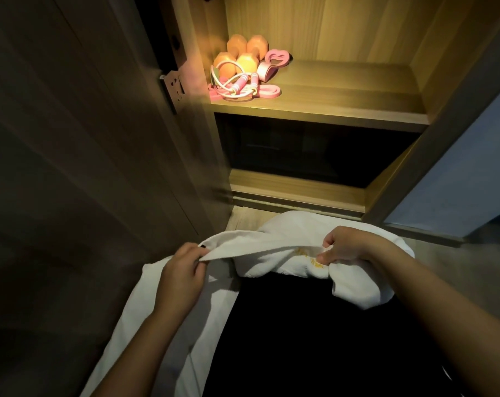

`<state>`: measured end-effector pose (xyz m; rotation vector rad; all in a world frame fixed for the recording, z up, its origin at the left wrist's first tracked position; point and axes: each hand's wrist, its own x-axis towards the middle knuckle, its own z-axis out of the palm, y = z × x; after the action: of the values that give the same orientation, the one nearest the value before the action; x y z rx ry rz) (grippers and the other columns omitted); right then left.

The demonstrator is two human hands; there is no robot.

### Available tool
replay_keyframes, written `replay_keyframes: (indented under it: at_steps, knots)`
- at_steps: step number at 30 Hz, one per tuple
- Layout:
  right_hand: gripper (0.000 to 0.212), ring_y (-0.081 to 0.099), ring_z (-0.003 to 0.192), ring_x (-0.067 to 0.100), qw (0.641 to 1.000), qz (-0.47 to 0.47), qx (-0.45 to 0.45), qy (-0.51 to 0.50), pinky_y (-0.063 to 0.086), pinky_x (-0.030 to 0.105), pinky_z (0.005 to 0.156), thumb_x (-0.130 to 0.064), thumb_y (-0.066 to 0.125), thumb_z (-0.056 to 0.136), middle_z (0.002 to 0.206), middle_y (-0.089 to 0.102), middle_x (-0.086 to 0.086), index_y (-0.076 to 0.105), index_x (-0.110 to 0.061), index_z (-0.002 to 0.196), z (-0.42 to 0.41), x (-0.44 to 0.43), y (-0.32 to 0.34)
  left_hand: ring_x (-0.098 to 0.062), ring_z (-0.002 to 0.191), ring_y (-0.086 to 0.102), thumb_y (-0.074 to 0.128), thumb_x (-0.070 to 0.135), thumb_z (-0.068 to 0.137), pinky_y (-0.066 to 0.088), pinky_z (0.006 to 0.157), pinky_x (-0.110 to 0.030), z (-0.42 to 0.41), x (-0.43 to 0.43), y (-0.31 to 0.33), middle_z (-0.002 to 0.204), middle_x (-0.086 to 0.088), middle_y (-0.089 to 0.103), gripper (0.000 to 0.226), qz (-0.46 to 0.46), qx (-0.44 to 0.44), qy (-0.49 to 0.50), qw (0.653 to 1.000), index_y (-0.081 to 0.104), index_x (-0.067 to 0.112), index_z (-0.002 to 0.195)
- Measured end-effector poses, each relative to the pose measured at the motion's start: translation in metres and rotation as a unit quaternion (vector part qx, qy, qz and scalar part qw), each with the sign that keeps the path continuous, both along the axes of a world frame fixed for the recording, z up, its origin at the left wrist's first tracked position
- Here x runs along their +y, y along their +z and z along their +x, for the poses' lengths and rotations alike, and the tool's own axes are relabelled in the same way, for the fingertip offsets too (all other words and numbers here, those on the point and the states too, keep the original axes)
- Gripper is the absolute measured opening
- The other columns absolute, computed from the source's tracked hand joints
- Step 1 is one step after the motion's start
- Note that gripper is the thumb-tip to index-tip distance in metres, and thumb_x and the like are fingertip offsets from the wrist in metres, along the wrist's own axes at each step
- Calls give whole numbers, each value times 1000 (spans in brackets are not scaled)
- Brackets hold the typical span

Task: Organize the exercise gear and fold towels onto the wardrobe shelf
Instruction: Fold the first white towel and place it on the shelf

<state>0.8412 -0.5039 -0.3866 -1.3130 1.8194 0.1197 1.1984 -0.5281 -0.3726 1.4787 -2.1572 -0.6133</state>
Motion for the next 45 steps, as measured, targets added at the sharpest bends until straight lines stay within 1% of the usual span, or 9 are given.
replay_keyframes:
  at_steps: [4, 7, 14, 19, 23, 30, 35, 39, 45]
  knots:
    - [32, 53, 106, 10, 988, -123, -88, -25, 46, 26, 82, -44, 78, 77, 114, 57, -14, 61, -37, 103, 5, 5, 32, -7, 80, 52, 55, -2, 91, 39, 71, -6, -30, -26, 43, 93, 4, 57, 16, -80, 9, -40, 996, 66, 9, 95]
    - [59, 47, 114, 6, 970, -219, -100, -28, 44, 28, 95, -50, 79, 71, 124, 50, -22, 54, -41, 124, 12, 12, 73, -11, 81, 51, 54, 7, 92, 38, 70, -17, -70, -45, 76, 90, 4, 55, 11, -74, -40, -110, 990, 64, 13, 94]
    - [104, 51, 112, 3, 954, -274, -101, -66, 45, 24, 90, -77, 72, 48, 127, 48, -25, 42, -41, 140, 18, 35, 111, -16, 85, 59, 58, 19, 93, 53, 77, -36, -167, -53, 115, 92, 1, 66, 14, 30, -141, -264, 954, 71, 20, 95]
    - [35, 59, 85, 5, 961, -243, -83, -105, 53, 33, 78, -48, 69, 74, 97, 64, -16, 58, -40, 107, 20, 32, 78, -7, 77, 61, 68, 27, 84, 53, 72, -31, -188, -55, 100, 78, 10, 67, 6, 194, -91, -304, 928, 73, 30, 81]
    - [4, 58, 89, 7, 954, -250, -96, -134, 52, 33, 81, -37, 65, 85, 93, 65, -15, 65, -36, 89, 17, 26, 59, -9, 82, 61, 71, 30, 79, 56, 77, -33, -181, -57, 80, 78, 12, 67, 2, 226, -60, -269, 934, 71, 32, 78]
    - [3, 55, 96, 2, 949, -249, -143, -129, 47, 28, 90, -33, 64, 87, 95, 63, -20, 66, -34, 84, 18, 19, 42, -6, 83, 54, 76, 30, 79, 44, 65, -21, -169, -49, 49, 85, 16, 58, 19, 155, 26, -111, 981, 57, 34, 79]
    - [4, 55, 96, 1, 946, -247, -143, -151, 47, 29, 89, -36, 63, 85, 94, 64, -21, 65, -35, 83, 18, 24, 35, -10, 85, 59, 75, 32, 82, 46, 66, -19, -169, -31, 28, 91, 14, 63, 18, 184, 152, 2, 971, 59, 32, 91]
    - [8, 57, 95, -1, 947, -229, -170, -148, 49, 32, 89, -43, 61, 81, 93, 66, -22, 67, -42, 87, 15, 29, 32, -11, 84, 62, 65, 27, 91, 44, 66, -18, -167, -25, 24, 87, 10, 65, 2, 158, 182, -29, 970, 64, 25, 91]
    - [20, 61, 95, -6, 909, -252, -263, -204, 49, 27, 84, -53, 63, 79, 99, 70, -23, 73, -45, 95, 12, 23, 45, -8, 86, 57, 51, 26, 99, 45, 70, -22, -167, -23, 24, 91, 14, 58, 7, 123, 112, -155, 974, 56, 25, 94]
